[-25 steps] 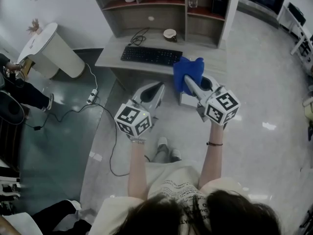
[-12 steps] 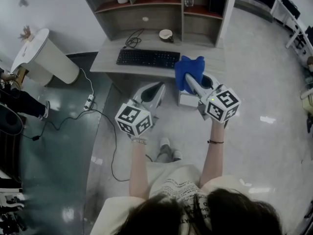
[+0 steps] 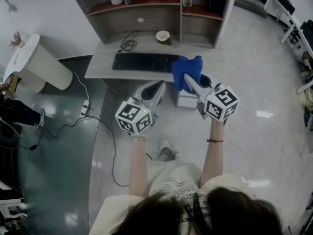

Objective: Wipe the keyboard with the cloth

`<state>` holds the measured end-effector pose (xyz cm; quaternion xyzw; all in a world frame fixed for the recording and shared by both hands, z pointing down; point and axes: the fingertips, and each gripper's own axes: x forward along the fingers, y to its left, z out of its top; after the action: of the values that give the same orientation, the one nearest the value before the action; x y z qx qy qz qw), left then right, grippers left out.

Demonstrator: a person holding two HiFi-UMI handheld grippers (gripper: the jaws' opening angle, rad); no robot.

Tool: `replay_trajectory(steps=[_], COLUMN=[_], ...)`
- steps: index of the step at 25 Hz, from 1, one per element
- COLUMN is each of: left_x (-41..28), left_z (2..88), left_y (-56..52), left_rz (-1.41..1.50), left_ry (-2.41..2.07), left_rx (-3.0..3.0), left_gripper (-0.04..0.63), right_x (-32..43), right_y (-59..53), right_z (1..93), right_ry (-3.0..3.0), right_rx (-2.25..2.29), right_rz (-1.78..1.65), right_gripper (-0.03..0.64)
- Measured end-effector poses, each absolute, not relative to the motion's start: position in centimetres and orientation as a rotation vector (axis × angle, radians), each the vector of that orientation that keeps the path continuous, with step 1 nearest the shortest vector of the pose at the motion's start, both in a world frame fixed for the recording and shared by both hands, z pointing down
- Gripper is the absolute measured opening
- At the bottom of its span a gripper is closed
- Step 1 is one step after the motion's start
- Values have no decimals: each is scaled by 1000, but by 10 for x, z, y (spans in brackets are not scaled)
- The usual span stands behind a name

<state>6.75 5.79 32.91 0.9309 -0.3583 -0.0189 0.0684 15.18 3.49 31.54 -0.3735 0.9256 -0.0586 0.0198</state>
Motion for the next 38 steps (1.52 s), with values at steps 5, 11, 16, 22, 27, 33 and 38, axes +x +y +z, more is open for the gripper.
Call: replay_trajectory(steps=[5,11,16,22,27,33,38], left_x=[59,51,46,43,37,42,52], left_z=[334,342,347,353,357,368,377], left_y=[35,14,-2,-15,-25,-37,-57], left_rz=[-54,-44,-38,-22,-18,-24,-9], left_ry=[-1047,-1010,-970,-925,-926,-923,-920], left_rx=[2801,2802,2810,2816,2801,2765,2743], left_gripper=[5,5,5,5,5,5,5], right_x=[143,135,131,129,128,129,137], right_y=[16,-3,-16,-27,-36,-48,-70], right_z=[323,331,336,341,347,357,364], right_ry=[2871,2862,2846,2826,2820,2843,2860], right_rx=[-1185,-1220,-1262,-1306,-1331,-1325,-1330], right_rz=[-205,-226,-236,-253,-279,-318,-339], right_gripper=[58,58,58,58,58,58,58])
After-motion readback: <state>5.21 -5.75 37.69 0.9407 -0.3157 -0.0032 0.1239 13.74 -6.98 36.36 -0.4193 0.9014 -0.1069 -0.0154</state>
